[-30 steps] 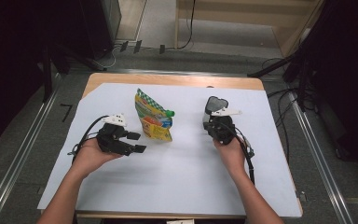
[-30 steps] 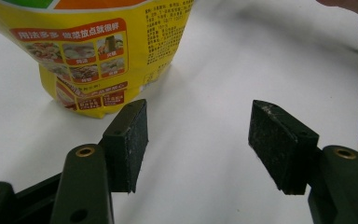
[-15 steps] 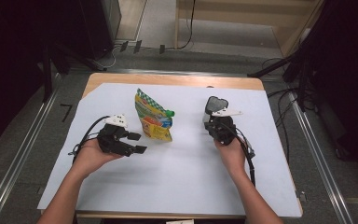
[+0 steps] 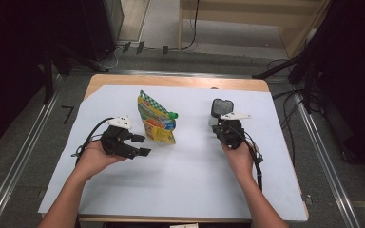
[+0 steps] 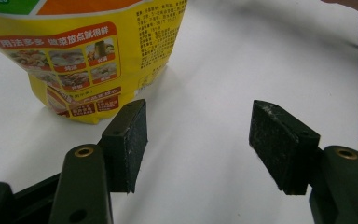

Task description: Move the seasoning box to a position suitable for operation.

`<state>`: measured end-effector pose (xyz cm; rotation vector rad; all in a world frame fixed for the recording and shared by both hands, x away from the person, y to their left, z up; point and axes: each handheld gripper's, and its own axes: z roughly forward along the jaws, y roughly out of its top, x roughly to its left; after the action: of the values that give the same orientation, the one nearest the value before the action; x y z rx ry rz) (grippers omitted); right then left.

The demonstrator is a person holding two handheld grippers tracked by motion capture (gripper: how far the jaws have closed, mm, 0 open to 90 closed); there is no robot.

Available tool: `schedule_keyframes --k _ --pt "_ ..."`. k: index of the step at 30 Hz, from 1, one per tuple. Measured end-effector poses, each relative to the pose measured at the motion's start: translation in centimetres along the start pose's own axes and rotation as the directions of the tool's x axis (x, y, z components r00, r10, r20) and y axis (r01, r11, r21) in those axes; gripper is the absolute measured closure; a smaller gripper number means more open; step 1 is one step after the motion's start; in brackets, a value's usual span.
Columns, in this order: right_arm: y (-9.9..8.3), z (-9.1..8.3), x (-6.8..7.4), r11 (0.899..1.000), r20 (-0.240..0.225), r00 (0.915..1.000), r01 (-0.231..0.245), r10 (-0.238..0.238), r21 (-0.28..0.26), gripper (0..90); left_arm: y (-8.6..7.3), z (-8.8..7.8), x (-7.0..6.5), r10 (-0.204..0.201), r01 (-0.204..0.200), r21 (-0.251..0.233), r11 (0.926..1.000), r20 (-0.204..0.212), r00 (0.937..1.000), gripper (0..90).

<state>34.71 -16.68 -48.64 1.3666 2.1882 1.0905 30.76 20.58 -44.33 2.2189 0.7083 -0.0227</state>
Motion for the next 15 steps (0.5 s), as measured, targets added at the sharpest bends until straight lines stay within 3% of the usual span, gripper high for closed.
schedule_keyframes --k 15 --pt "-1.2 -1.4 -2.1 1.000 0.022 0.9995 -0.023 0.023 -0.004 90.0 0.4 0.2 0.7 -0.009 0.009 -0.003 1.0000 0.018 0.9998 38.6"
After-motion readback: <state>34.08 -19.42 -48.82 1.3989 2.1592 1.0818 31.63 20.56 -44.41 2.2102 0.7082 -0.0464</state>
